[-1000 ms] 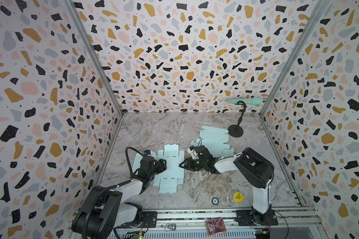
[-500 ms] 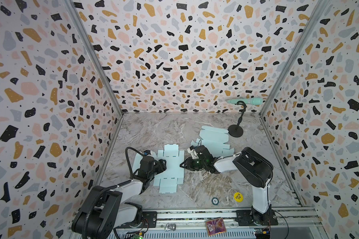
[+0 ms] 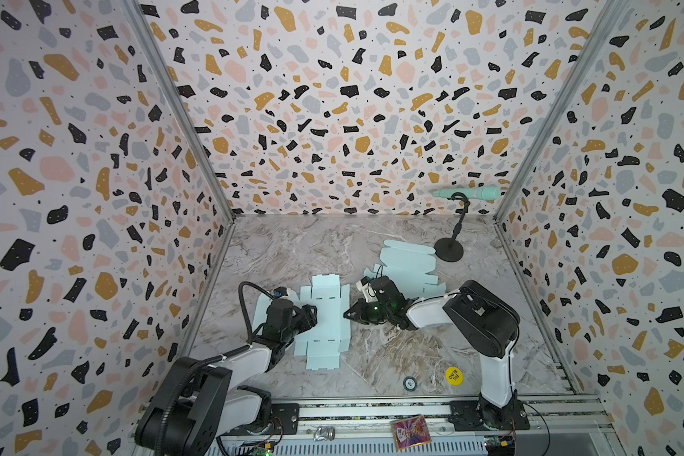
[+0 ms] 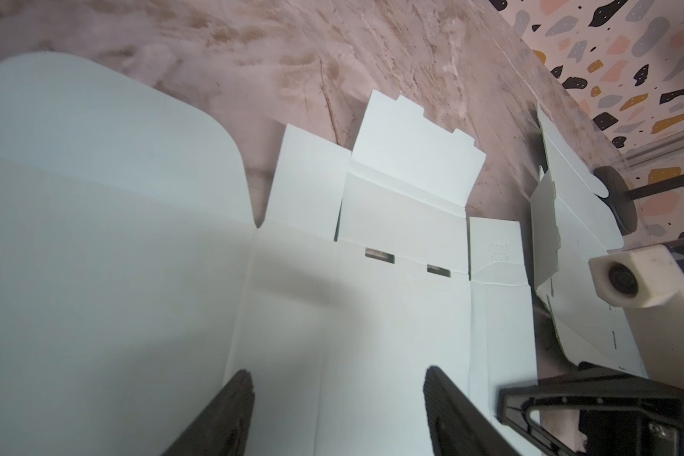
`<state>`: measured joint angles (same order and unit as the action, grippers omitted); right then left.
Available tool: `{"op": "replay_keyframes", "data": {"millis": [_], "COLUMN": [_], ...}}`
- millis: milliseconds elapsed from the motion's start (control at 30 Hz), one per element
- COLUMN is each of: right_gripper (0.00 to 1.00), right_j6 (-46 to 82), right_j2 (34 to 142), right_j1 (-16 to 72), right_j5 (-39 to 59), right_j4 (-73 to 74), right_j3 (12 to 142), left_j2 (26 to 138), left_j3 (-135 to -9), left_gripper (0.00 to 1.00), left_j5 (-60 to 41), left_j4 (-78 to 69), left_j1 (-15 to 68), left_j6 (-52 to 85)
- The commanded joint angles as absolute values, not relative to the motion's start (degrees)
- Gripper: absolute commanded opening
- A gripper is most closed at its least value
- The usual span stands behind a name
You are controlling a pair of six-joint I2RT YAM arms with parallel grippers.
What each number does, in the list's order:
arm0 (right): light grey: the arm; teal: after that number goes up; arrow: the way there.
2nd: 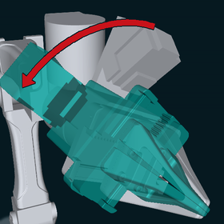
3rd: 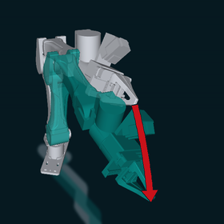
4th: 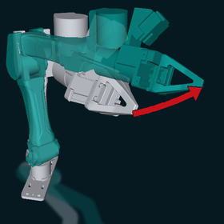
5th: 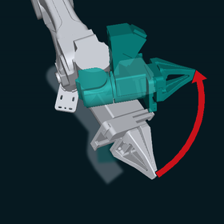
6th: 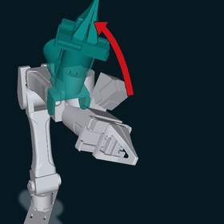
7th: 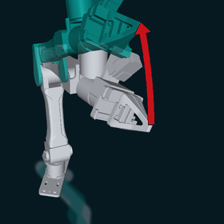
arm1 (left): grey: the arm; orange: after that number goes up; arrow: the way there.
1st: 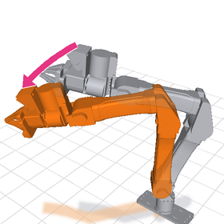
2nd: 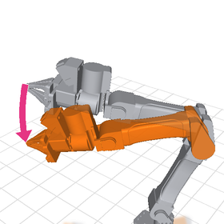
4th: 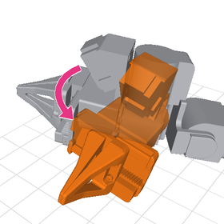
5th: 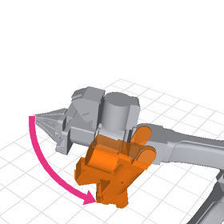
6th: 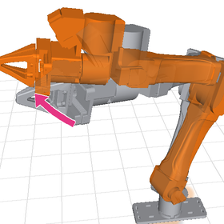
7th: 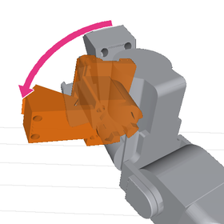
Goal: Fold the paper box
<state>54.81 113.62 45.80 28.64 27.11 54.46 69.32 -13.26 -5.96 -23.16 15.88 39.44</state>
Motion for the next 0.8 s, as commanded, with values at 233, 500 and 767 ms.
{"op": "replay_keyframes", "data": {"millis": [233, 500, 767], "right_gripper": [0.05, 0.06, 0.09], "right_j6": [28.32, 17.75, 9.49], "right_j2": [108.22, 114.61, 119.03], "right_j1": [44.59, 45.17, 45.35], "right_j5": [6.42, -4.95, -3.54], "right_j4": [-13.24, -31.94, -40.32], "right_j3": [74.16, 91.61, 99.04], "left_j2": [57.65, 58.07, 58.27], "left_j3": [-18.88, -19.54, -21.18], "left_gripper": [0.72, 0.62, 0.57], "left_j5": [-9.84, -11.61, -12.13], "left_j4": [-9.92, -10.69, -10.31], "left_j1": [16.17, 16.09, 15.82], "left_j6": [35.31, 34.30, 33.86]}}
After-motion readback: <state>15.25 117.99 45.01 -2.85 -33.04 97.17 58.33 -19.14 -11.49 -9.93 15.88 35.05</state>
